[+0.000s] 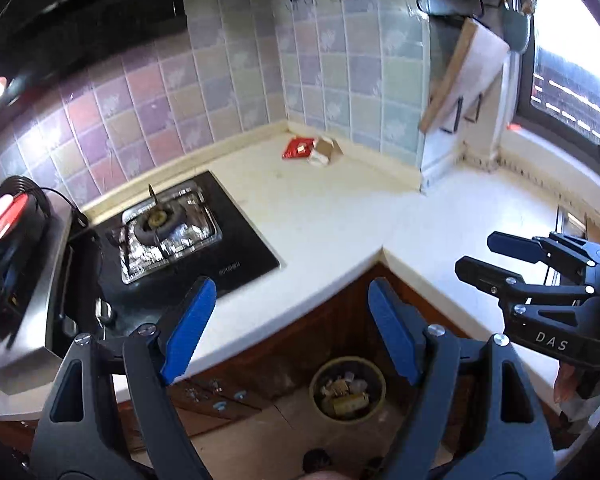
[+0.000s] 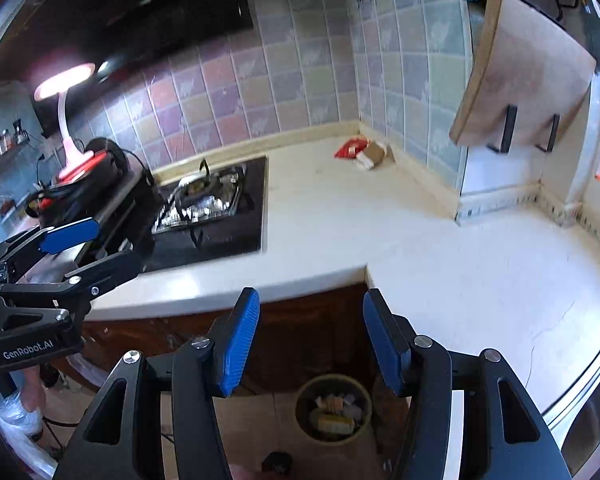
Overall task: Collect trash
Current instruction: 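Raise both tools back up toward the counter corner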
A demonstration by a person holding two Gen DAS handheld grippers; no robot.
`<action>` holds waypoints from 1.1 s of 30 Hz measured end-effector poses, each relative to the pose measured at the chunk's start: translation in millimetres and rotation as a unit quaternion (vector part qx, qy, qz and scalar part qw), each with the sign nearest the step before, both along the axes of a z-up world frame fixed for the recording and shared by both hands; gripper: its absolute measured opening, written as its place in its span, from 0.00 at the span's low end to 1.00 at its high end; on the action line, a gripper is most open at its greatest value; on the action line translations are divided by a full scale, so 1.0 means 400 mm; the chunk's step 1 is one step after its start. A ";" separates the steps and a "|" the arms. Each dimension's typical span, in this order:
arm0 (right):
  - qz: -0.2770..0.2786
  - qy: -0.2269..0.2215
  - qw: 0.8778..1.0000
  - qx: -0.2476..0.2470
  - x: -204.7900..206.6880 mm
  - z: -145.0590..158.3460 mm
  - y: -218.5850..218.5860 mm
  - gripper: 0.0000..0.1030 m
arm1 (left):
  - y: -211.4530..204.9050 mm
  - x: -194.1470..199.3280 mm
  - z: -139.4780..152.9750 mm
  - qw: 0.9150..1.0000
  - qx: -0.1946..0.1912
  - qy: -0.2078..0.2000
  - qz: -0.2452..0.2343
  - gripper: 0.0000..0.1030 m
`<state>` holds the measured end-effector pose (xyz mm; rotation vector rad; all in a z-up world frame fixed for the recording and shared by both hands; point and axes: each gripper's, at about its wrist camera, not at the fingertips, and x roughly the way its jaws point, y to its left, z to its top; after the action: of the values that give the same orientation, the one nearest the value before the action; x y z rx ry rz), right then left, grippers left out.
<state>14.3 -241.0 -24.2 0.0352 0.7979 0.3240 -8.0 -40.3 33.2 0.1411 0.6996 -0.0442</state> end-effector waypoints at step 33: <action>-0.099 0.048 0.994 -0.027 1.071 0.023 0.096 0.68 | 0.140 1.122 0.055 0.991 -0.045 0.089 -0.089 0.78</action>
<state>442.5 -202.7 -15.0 0.0785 0.8900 0.1133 440.7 15.6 55.0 0.1134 0.8610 -0.2624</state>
